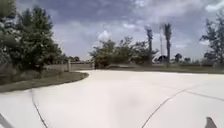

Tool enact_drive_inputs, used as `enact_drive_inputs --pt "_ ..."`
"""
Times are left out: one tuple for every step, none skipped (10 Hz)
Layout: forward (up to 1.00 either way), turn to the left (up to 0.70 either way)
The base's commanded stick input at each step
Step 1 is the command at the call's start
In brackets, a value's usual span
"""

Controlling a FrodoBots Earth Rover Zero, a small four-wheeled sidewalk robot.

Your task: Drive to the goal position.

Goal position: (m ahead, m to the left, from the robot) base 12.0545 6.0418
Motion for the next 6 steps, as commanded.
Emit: enact_drive_inputs --pt "0.7 0.0" --pt "0.7 0.0" --pt "0.7 0.0" --pt "0.7 0.0" --pt "0.7 0.0" --pt "0.7 0.0"
